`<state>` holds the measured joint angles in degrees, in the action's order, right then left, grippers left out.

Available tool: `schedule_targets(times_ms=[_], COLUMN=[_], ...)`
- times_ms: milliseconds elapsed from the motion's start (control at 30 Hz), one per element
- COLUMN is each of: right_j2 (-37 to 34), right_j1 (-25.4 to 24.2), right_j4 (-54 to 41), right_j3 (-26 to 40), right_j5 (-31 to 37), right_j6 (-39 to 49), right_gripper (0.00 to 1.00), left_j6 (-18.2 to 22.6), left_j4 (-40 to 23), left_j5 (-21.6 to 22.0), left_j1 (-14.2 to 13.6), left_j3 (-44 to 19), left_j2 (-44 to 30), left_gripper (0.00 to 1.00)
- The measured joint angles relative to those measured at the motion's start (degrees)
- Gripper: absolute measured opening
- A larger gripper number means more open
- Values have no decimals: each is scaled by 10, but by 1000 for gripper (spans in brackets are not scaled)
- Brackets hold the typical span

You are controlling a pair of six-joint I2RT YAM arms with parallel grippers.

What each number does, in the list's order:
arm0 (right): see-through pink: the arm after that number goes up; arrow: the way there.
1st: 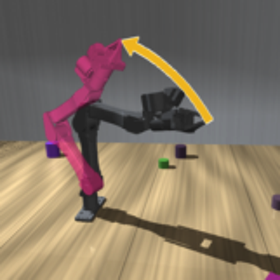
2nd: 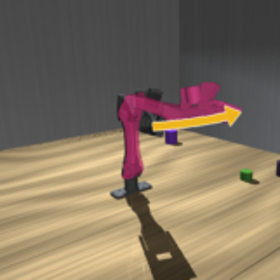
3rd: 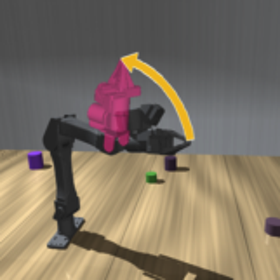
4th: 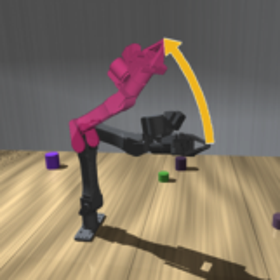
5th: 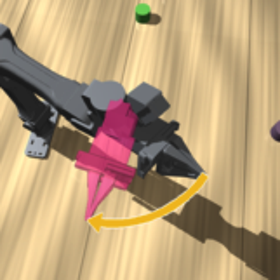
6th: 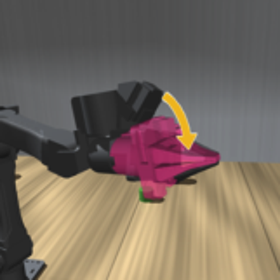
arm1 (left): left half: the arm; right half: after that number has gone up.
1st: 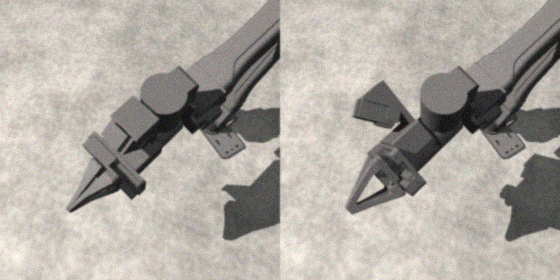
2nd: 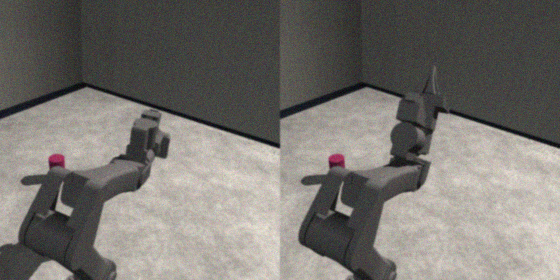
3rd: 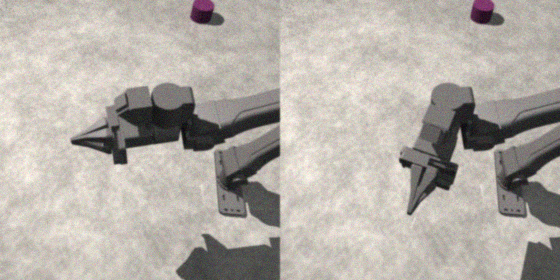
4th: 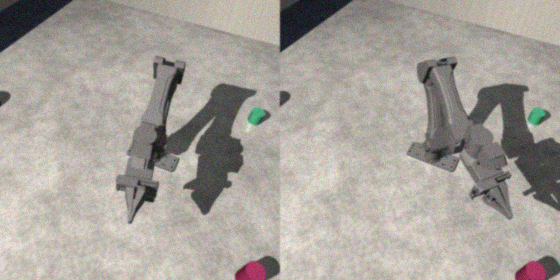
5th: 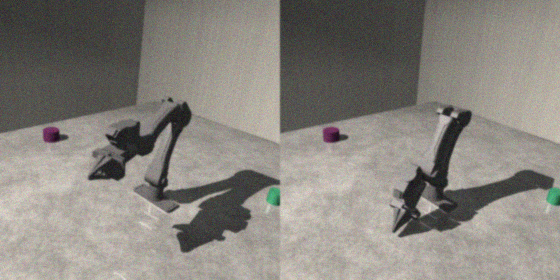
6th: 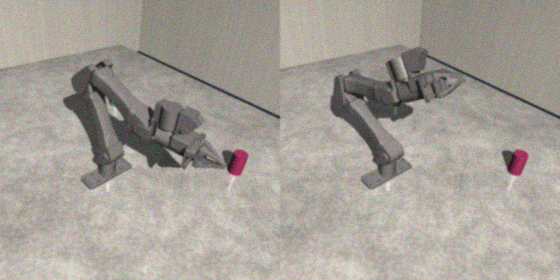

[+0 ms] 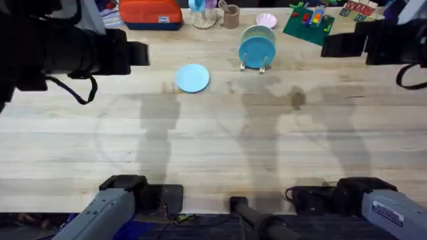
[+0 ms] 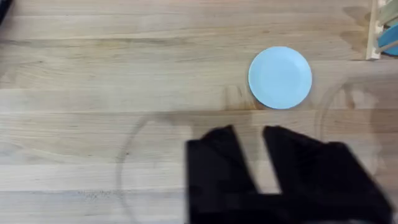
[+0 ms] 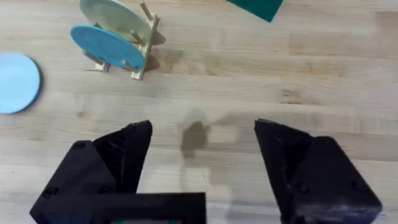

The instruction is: Pick up the plates from the table one by one and place each into a slot on the dish rack.

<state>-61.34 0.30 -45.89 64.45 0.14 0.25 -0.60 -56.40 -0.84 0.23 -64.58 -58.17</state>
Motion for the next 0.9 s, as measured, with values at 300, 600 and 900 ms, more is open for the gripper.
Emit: schedule_targets(times_ms=[300, 600, 900], right_j2=[0, 0, 0], right_j1=[0, 0, 0], right_j4=[0, 0, 0], right_j3=[0, 0, 0], right_j5=[0, 0, 0], right_j6=[0, 0, 0], right_gripper=[995, 993, 993], left_j6=[1, 1, 1], left_j4=[1, 5, 4], left_j5=[-50, -177, -316], left_j1=[0, 3, 91], left_j3=[0, -16, -53], left_j2=[0, -22, -100], left_gripper=[40, 40, 40])
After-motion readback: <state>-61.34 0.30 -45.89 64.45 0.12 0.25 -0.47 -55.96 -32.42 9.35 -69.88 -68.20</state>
